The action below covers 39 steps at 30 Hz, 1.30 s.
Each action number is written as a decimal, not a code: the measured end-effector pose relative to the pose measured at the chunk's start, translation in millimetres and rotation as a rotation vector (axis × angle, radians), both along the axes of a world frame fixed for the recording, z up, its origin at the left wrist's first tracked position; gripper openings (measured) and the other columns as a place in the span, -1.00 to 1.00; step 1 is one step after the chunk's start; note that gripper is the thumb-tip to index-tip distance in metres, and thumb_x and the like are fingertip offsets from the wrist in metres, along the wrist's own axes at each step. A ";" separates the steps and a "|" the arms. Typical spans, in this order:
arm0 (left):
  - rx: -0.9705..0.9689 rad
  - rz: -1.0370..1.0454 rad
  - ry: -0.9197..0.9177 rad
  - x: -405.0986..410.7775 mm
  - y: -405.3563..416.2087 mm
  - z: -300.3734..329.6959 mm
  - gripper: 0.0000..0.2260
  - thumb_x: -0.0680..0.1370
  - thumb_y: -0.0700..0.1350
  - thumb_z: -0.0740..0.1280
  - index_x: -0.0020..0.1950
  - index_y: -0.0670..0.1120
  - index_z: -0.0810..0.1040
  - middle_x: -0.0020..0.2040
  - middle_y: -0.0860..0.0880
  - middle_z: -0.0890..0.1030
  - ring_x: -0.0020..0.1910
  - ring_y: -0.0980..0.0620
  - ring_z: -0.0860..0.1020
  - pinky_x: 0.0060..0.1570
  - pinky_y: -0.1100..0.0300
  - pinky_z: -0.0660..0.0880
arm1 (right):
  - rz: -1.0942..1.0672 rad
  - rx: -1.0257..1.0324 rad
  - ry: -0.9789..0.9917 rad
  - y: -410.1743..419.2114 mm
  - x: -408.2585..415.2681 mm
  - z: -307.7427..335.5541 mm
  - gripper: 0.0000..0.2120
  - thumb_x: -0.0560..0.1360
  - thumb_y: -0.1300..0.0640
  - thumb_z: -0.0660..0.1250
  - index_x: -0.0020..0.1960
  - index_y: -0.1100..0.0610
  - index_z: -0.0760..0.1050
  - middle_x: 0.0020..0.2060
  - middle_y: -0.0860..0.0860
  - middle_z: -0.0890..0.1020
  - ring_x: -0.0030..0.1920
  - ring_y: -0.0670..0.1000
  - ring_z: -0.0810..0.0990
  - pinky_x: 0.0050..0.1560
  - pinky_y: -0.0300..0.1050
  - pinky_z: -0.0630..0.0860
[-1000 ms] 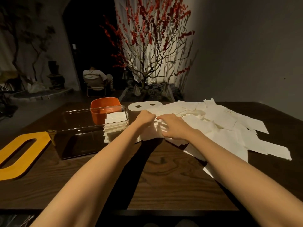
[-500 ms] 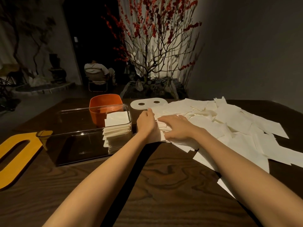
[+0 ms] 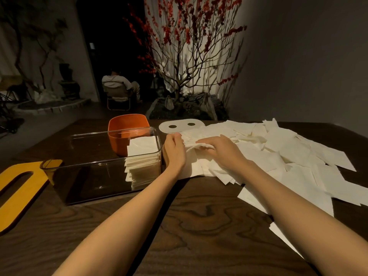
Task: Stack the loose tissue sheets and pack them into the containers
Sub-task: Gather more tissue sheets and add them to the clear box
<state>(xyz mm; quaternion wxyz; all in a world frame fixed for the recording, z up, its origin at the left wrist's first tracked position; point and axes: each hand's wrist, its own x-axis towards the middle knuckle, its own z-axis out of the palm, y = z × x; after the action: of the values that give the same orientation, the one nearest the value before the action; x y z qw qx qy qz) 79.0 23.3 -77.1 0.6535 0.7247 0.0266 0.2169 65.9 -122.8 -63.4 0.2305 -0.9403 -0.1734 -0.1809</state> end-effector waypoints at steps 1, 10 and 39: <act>-0.032 -0.008 0.006 -1.0 0.1 1.8 -0.75 0.67 -0.09 0.07 0.05 -0.16 0.50 -0.03 -0.07 0.56 -0.02 0.03 0.49 -0.10 0.28 0.37 | 0.011 0.056 0.005 -2.5 -2.4 2.8 -0.78 0.57 0.05 0.25 0.11 -0.11 0.63 -0.02 -0.07 0.69 0.00 0.02 0.57 0.09 0.02 0.47; -0.141 -0.171 -0.072 -13.7 1.9 10.9 -0.49 0.69 0.08 -0.06 -0.18 0.06 0.64 -0.11 -0.01 0.68 -0.02 0.04 0.60 0.11 0.07 0.48 | 0.069 0.435 0.136 -19.3 -40.3 41.9 -0.63 0.57 0.17 0.28 -0.40 0.21 0.40 -0.47 -0.02 0.43 -0.44 -0.14 0.36 -0.36 -0.30 0.26; -0.605 -0.894 0.478 -60.0 -11.7 36.1 -0.66 0.64 0.05 0.10 0.24 -0.06 0.55 0.18 -0.15 0.63 0.14 -0.16 0.59 0.15 -0.03 0.49 | 0.056 0.644 0.645 -35.5 -80.4 44.2 -0.92 0.57 -0.02 0.27 -0.02 -0.18 0.38 0.02 -0.16 0.54 0.02 -0.12 0.54 0.00 -0.24 0.52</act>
<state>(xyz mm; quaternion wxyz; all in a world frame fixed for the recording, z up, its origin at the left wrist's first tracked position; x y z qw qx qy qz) 19.0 11.6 -41.0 0.8350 0.4759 -0.0743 -0.2661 -14.5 -158.4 -19.1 0.5582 -0.8239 -0.0529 0.0828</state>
